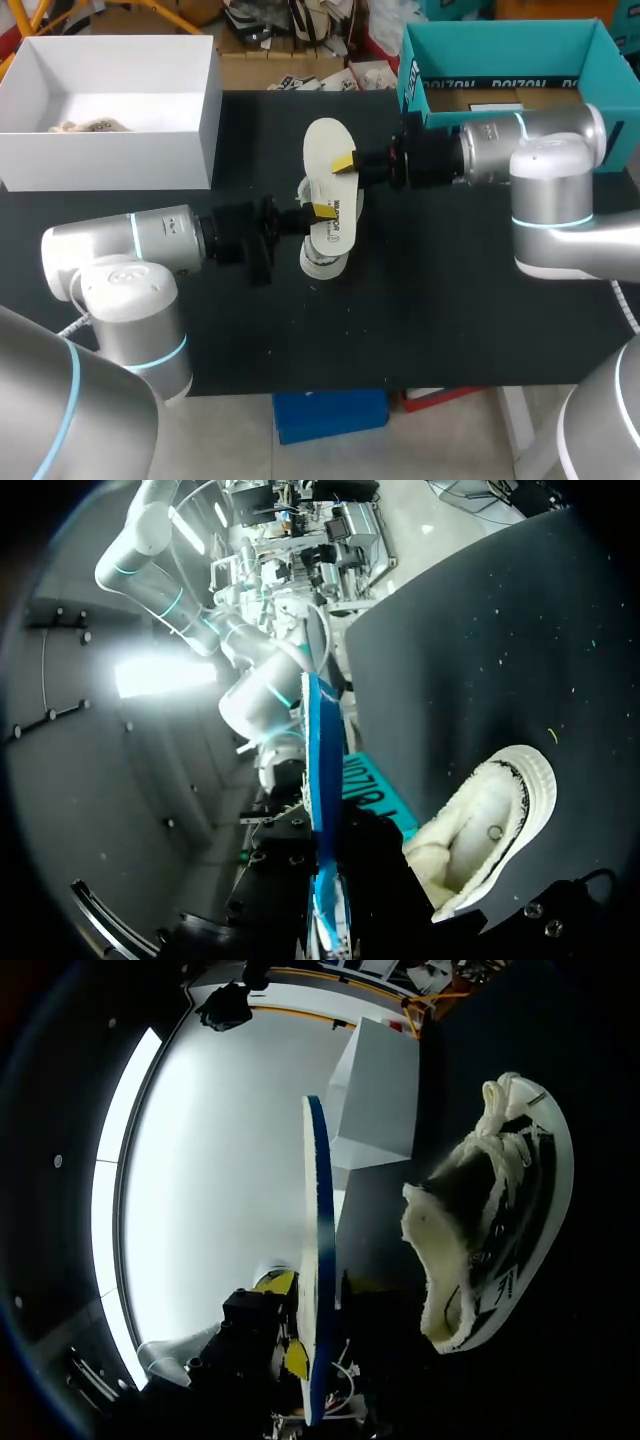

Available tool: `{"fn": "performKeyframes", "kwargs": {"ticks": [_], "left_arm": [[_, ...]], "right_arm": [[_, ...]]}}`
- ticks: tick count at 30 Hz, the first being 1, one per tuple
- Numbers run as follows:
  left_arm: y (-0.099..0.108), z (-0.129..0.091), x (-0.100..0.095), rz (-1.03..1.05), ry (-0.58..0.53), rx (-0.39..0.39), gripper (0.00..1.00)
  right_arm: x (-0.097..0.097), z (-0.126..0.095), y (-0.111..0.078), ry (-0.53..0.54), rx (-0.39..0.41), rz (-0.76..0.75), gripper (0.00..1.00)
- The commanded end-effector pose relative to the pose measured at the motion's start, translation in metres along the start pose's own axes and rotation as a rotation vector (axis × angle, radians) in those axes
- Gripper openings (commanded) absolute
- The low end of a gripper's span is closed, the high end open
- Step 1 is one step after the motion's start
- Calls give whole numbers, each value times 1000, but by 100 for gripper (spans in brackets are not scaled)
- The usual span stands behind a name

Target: Take the shoe out of the shoebox, open the shoe tongue, remove and reinsert the insole, then place the shoe into the shoebox

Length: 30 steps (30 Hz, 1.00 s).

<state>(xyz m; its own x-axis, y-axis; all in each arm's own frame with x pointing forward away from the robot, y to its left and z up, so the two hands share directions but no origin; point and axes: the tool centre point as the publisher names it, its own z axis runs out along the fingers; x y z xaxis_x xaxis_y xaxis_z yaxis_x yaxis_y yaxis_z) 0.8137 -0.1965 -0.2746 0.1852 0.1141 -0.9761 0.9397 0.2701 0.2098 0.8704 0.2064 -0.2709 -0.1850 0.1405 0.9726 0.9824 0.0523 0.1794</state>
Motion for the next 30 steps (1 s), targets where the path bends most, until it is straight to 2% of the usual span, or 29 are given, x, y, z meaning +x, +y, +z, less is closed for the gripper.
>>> {"fn": "performKeyframes", "kwargs": {"ticks": [1,12,13,14,17,22,24,28,30], "left_arm": [[-1,1,0,2,4,-2,0],[-1,1,0,2,4,-2,0],[-1,1,-1,-7,17,0,10],[0,0,-2,-4,42,-7,100],[-1,-3,-6,4,145,-20,100],[3,-23,-10,-30,430,-54,100],[4,-31,-12,-43,528,-40,100],[2,-50,-18,68,836,47,100],[3,-56,-22,102,919,60,100]], "right_arm": [[-1,2,-3,-3,-7,2,0],[-2,2,-3,-9,-7,1,0],[-2,2,-3,-9,-7,1,0],[-2,2,-3,-9,-7,1,0],[-2,2,-3,-9,-7,1,0],[-2,2,-3,-9,-7,1,0],[-2,2,-3,-9,-7,1,0],[-2,2,-3,-9,-7,1,0],[-2,2,-3,-9,-7,1,0]]}}
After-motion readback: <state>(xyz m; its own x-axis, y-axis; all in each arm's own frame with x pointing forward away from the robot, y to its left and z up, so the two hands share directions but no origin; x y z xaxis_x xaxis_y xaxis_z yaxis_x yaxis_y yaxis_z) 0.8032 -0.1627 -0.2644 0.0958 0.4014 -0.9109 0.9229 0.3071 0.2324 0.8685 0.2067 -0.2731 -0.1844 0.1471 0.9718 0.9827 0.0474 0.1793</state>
